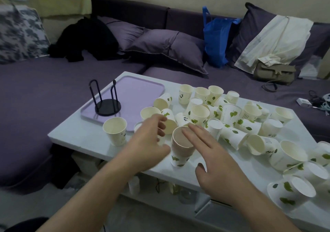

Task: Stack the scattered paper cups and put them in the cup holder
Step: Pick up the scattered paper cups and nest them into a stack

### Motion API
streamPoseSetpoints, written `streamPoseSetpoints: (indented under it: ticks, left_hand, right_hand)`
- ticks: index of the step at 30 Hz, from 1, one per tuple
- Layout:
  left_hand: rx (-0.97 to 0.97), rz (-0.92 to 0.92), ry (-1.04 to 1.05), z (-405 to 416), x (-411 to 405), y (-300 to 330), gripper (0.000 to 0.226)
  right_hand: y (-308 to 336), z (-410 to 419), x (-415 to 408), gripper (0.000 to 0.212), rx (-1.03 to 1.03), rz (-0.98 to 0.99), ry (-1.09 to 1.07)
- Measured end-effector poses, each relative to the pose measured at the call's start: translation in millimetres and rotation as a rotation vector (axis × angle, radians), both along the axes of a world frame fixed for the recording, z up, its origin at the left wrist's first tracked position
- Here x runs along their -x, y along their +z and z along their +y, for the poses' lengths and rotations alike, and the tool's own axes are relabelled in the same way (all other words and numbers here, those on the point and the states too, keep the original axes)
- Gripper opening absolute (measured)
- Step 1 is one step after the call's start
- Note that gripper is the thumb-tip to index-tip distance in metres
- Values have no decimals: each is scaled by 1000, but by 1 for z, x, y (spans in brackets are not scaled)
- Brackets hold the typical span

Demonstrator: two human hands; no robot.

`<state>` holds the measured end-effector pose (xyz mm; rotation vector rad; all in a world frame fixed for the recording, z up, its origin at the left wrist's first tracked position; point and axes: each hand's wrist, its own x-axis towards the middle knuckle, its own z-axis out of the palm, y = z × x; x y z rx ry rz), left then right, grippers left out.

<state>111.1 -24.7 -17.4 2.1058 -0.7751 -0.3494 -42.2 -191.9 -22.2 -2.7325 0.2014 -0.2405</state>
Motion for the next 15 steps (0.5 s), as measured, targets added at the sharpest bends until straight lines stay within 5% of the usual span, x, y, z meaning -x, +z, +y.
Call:
streamPoseSetpoints:
  ticks: [4, 9, 11, 15]
  left_hand:
    - [-79, -167, 271, 29, -34, 12, 33]
    - [-486, -304, 418, 47, -56, 3, 48]
    - [-608, -297, 413, 49, -56, -2, 34]
    - [-486, -301, 487, 52, -56, -6, 19]
  right_hand:
    - [-1, 1, 0, 98, -75, -86, -80]
    - [-3, -1, 0, 90, -112, -155, -142]
    - [-3, -1, 0, 89, -112, -161, -143]
    - [-2, 0, 1, 86, -113, -180, -166]
